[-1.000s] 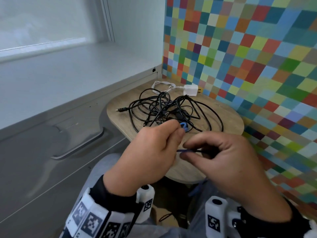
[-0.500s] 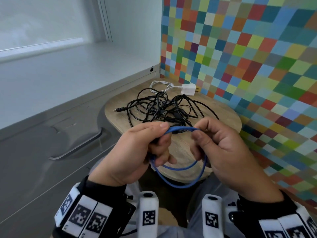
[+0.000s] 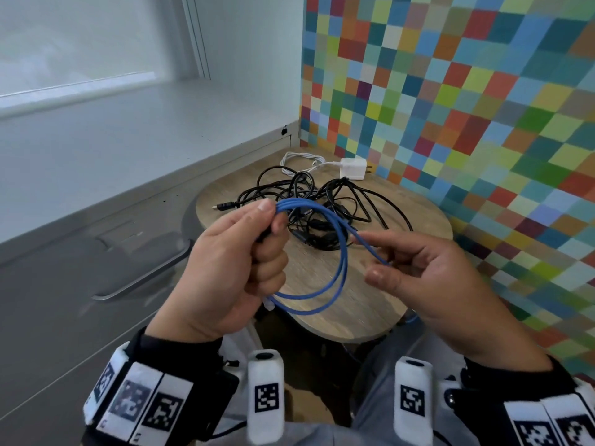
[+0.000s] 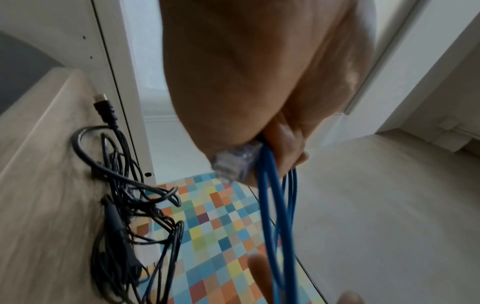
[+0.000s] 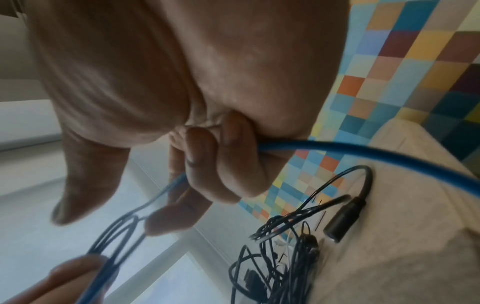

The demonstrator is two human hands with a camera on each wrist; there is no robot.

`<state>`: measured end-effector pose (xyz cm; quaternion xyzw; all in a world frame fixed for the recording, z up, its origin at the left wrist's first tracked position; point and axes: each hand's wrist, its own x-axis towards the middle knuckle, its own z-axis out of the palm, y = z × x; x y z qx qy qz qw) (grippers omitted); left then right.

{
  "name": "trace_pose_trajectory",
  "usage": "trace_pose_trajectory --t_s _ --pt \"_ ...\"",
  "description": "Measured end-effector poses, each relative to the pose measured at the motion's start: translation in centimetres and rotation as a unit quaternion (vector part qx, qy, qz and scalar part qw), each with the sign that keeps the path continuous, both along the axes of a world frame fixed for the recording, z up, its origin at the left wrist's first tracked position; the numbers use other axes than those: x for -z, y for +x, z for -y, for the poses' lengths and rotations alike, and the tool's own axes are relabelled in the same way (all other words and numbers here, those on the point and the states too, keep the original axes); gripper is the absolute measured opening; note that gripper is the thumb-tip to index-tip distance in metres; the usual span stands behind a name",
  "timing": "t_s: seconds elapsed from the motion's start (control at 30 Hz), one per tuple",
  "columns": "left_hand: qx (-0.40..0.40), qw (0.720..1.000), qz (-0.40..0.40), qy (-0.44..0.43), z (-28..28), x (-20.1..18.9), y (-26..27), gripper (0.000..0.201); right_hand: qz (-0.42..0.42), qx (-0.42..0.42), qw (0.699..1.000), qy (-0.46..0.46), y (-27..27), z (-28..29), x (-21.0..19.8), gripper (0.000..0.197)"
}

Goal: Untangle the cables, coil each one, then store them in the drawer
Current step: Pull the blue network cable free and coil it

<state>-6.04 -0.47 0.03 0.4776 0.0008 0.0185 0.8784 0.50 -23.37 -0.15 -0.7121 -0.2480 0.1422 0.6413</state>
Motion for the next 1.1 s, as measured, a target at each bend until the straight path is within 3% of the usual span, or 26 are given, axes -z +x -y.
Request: trace_pose_trajectory --t_s 0.2,0.47,0.77,1.0,1.1 --pt "0.01 0.999 0.009 -0.037 0.8 -0.2 0.0 0.029 -0.03 -0.119 0.989 -0.078 -0.5 -0.8 0.6 0.049" --pt "0.023 0.998 0.005 -0.061 1.9 -0.1 0.2 0.035 -0.054 -0.023 0.998 0.028 -1.0 -2.5 0.8 0.03" --pt "0.067 0.98 0.092 -0.164 2.0 0.7 0.1 0.035 -0.113 0.007 0.99 0.083 -1.0 -3.3 1.4 0.021" --pt "-0.03 0.996 0.014 -0.086 2.0 -0.1 0.1 0.04 0.015 0.028 0.999 -0.037 -1.5 -2.7 0.6 0.036" --pt "-0.07 0.994 0.008 -0.079 0.4 -0.4 -0.1 0.041 0.053 0.079 0.995 -0.03 -0.6 -0.9 0.2 0.02"
